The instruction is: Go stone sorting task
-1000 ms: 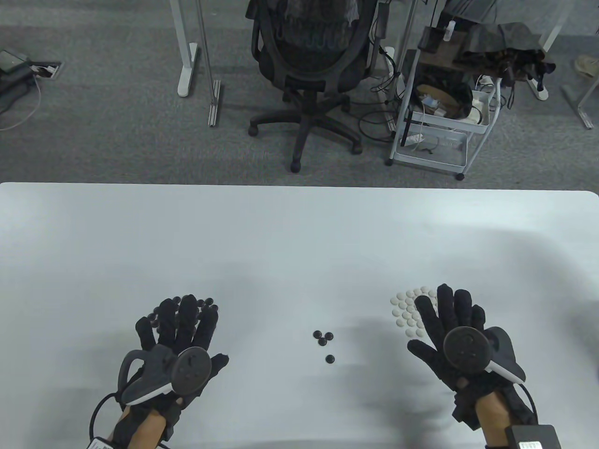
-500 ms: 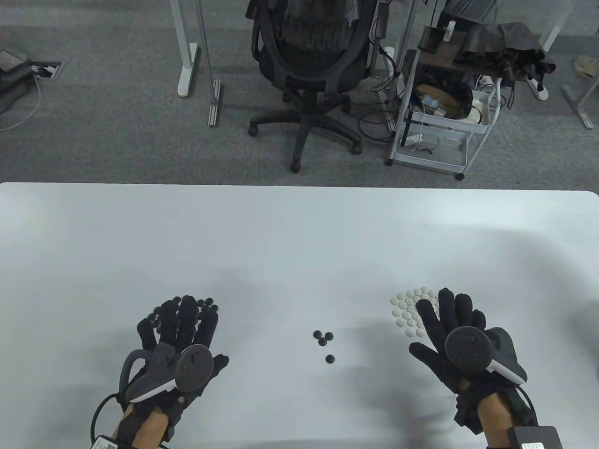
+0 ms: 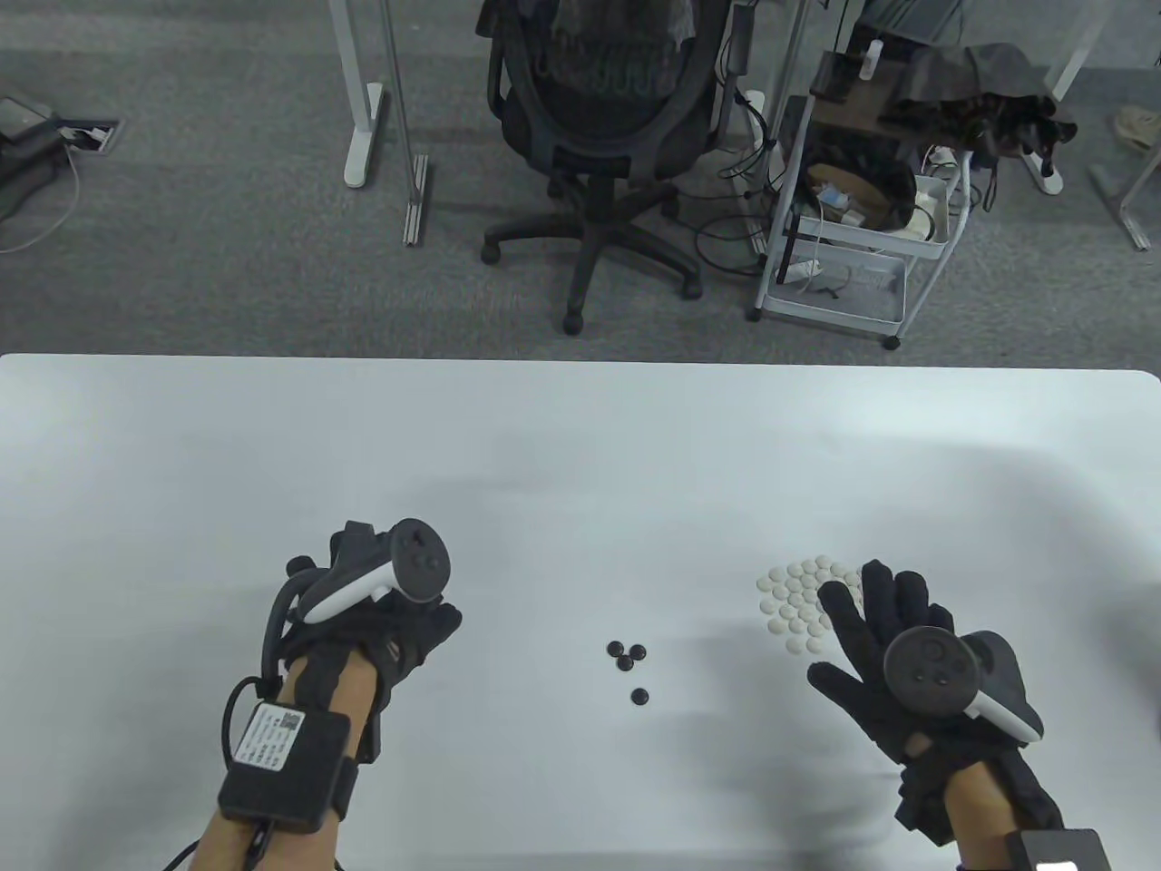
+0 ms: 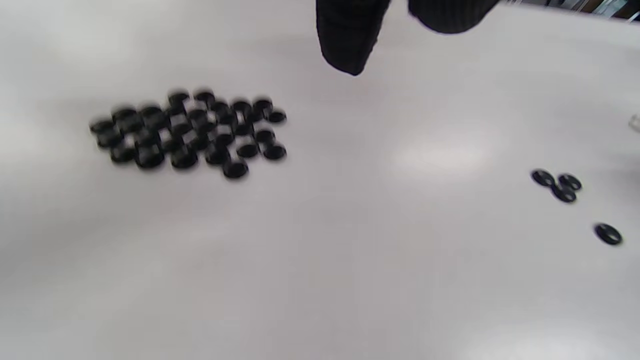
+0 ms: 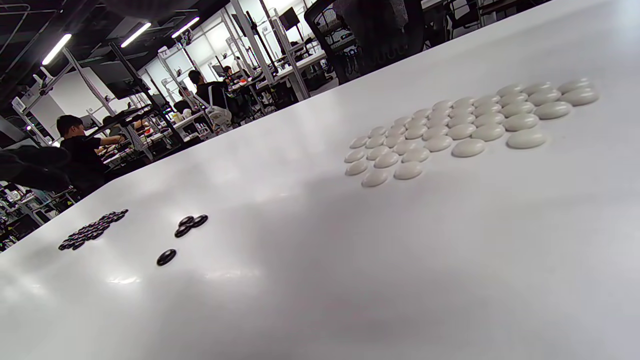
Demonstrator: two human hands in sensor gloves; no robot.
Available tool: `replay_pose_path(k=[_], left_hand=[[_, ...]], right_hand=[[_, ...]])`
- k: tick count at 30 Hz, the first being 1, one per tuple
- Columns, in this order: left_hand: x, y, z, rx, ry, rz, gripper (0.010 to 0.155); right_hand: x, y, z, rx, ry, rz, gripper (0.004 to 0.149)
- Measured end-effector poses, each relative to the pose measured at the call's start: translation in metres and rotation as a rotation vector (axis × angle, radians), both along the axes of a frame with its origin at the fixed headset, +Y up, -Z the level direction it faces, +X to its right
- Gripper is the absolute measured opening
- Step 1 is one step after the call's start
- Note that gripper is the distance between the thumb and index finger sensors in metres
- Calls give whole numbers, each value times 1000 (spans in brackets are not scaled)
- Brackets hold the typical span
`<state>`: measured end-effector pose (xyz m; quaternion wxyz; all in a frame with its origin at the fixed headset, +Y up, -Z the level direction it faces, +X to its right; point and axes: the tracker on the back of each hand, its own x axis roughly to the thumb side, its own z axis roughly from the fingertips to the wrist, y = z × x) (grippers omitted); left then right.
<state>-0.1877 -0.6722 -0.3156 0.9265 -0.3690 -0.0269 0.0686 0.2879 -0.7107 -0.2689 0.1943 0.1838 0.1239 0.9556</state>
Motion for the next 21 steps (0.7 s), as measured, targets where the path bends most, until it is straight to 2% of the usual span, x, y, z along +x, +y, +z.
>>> replay_pose_path(k=[2,7,11,16,21], left_hand=[[12,-10,-7,-17,-7,27,60],[51,-26,-17,-31,-118,70,59],[85,-39,-23,-44,-146,231,60],[122,-58,-26,-66,-217,131,62],[141,-72,-25,-72,-281,177,62]], right_hand=[[1,-3,-2,-21,-4,11,78],[1,-6,-3,-47,-1,24,78],[1,-7,-3,-49,2,28,78],[1,-5,-3,-59,4,19,78],[1,-4,-3,-55,6,18,78]])
